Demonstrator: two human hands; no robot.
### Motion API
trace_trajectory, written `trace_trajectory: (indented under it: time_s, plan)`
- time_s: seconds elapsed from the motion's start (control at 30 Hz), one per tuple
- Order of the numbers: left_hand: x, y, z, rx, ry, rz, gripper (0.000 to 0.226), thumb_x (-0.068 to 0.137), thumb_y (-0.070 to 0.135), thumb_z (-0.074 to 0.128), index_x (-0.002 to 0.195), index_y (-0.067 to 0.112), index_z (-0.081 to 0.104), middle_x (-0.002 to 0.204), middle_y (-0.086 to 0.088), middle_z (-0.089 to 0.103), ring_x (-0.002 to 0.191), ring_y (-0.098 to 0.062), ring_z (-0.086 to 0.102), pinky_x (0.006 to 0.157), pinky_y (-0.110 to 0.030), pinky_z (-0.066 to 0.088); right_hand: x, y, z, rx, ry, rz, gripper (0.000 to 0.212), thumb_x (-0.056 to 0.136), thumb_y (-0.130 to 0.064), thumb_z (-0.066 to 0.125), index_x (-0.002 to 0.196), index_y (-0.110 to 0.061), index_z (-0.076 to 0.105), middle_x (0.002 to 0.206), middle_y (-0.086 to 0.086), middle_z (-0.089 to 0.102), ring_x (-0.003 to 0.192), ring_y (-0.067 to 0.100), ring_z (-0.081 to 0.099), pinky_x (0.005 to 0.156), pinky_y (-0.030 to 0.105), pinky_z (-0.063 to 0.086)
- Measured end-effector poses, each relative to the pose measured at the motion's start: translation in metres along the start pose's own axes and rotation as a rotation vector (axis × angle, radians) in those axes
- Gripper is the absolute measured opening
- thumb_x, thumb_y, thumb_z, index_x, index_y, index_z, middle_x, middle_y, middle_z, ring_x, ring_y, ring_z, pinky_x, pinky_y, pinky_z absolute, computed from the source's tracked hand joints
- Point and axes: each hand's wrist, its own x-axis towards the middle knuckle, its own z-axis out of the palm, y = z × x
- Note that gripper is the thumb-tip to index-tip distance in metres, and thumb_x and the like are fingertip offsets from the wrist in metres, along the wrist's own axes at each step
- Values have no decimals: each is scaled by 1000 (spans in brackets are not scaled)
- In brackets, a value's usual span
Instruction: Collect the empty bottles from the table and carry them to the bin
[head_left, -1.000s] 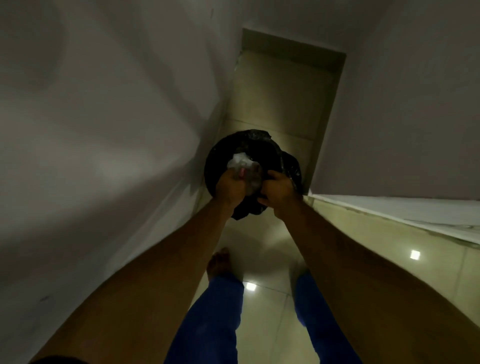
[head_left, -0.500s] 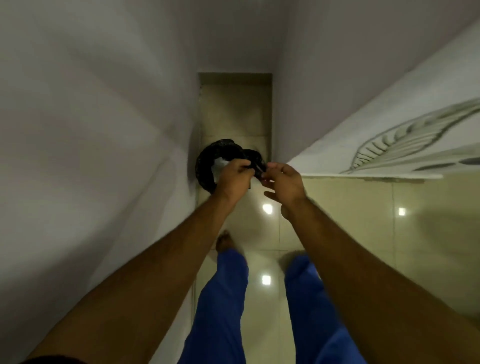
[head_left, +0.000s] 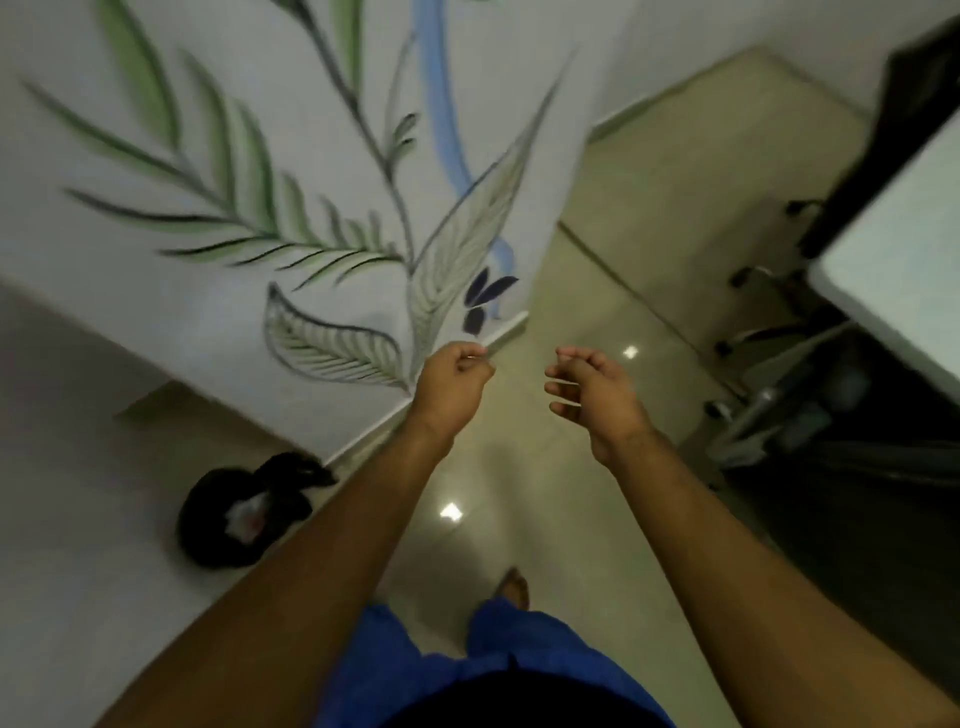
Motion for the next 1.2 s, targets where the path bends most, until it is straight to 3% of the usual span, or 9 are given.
trace_trajectory:
  time_s: [0.23, 0.57, 0.93, 1.2]
  plan:
    - [6, 121, 184, 69, -301, 206, 11, 84, 17, 64, 91, 26, 64, 92, -4, 68, 87, -19, 62, 76, -32, 48, 12, -83, -172, 180, 273, -150, 7, 97, -16, 57, 99, -20, 63, 81, 2, 67, 66, 12, 61, 60, 26, 49]
    - [109, 243, 356, 157, -545, 425, 13, 87, 11, 68, 83, 23, 63, 86, -3, 65, 81, -17, 60, 78, -30, 48, 118, -182, -293, 304, 531, -224, 6, 97, -21, 60, 97, -18, 65, 86, 3, 69, 67, 13, 63, 59, 27, 52]
    - [240, 401, 556, 345, -834, 510, 12, 90, 13, 64, 102, 11, 65, 77, 1, 61, 69, -12, 56, 59, -22, 45, 253, -313, -400, 448, 828, -228, 19, 97, -26, 61, 110, -14, 67, 97, 5, 72, 83, 19, 67, 76, 34, 57]
    - [335, 459, 723, 474, -921, 619, 16, 94, 16, 62, 109, 11, 65, 90, -2, 66, 79, -14, 61, 63, -21, 49, 405, -368, -522, 533, 897, -237, 21, 97, -27, 62, 112, -14, 67, 101, 6, 72, 87, 20, 69, 74, 34, 58]
